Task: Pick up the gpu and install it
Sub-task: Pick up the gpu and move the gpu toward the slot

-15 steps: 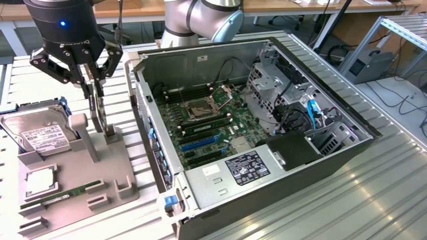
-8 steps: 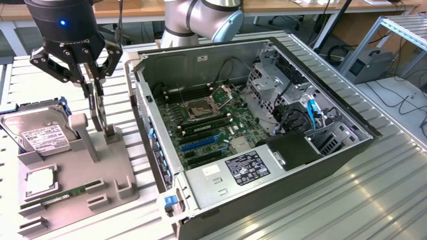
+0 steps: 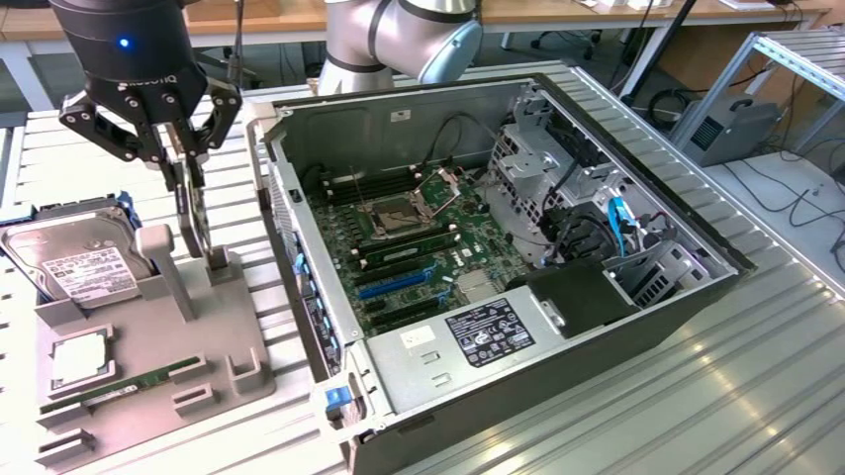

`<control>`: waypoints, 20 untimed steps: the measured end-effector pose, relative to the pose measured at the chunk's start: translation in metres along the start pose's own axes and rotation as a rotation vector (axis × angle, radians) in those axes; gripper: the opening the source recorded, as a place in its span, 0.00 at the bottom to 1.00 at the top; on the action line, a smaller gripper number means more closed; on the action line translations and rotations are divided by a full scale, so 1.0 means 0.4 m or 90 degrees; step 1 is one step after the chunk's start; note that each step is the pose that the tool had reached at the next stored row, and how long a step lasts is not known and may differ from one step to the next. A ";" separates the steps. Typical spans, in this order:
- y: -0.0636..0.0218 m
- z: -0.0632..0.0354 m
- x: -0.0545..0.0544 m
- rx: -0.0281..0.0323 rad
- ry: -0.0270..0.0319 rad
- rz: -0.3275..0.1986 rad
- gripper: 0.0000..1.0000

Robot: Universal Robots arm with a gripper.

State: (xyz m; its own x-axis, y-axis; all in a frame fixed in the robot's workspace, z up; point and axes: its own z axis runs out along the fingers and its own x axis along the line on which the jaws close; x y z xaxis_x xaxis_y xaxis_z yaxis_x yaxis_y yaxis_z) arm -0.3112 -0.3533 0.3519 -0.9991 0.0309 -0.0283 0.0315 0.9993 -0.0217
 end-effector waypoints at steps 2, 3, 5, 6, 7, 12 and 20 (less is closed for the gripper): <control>0.002 0.000 0.000 -0.0001 0.0000 0.000 0.27; 0.003 0.000 0.000 -0.0001 0.0000 0.000 0.27; 0.005 0.000 0.000 -0.0002 0.0000 0.000 0.27; 0.005 0.000 0.000 -0.0003 0.0000 0.000 0.27; 0.006 0.000 0.000 -0.0003 0.0000 0.000 0.27; 0.011 0.000 0.000 -0.0006 0.0000 0.000 0.27; 0.019 0.000 0.001 -0.0010 0.0000 0.000 0.27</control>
State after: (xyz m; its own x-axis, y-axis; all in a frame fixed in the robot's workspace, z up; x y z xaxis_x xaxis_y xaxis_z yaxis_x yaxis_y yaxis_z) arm -0.3112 -0.3459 0.3519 -0.9991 0.0309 -0.0282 0.0315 0.9993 -0.0202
